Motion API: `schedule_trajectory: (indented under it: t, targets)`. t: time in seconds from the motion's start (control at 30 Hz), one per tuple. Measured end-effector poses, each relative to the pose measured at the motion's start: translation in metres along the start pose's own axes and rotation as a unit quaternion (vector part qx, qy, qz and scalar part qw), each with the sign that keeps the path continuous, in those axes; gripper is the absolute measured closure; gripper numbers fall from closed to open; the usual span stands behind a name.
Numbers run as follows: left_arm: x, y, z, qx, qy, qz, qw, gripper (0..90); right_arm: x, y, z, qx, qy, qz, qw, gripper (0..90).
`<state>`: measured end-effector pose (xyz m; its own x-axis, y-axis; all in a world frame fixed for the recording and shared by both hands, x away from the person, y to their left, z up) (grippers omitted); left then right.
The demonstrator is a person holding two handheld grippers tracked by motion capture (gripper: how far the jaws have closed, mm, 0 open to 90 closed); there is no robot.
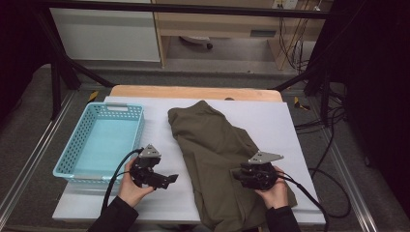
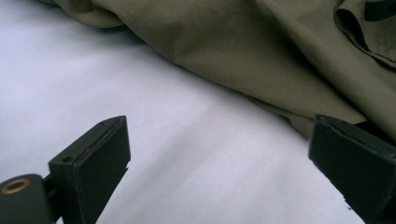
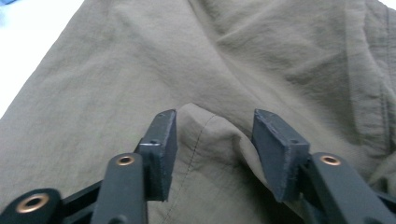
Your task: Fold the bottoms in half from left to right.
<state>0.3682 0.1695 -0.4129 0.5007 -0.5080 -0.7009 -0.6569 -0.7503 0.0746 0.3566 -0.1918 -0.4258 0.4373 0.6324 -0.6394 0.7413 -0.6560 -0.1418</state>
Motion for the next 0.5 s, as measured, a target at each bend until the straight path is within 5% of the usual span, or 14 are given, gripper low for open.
schedule_trajectory:
  t: [0.27,0.5]
  targets:
    - [0.0,0.001,0.002,0.0,0.0,-0.004,1.0,6.3,0.008,0.002,-0.002,0.002,0.002,-0.013,0.9999,53.9]
    - [0.002,0.003,0.003,0.005,-0.003,0.0,1.0,6.3,0.01,0.001,0.001,-0.006,-0.026,-0.01,0.9996,79.1]
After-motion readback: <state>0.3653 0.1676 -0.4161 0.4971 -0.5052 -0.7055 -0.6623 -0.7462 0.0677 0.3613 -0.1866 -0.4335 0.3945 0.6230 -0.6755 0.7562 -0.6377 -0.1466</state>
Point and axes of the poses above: each handheld gripper's, and its own axes: x roughly forward along the jaws, z roughly out of its underside, y roughly to its right, the point moved 1 cm from there along x, roughly forward along the jaws, and after that the axes turned 7 degrees about -z, right-handed, at the moved point
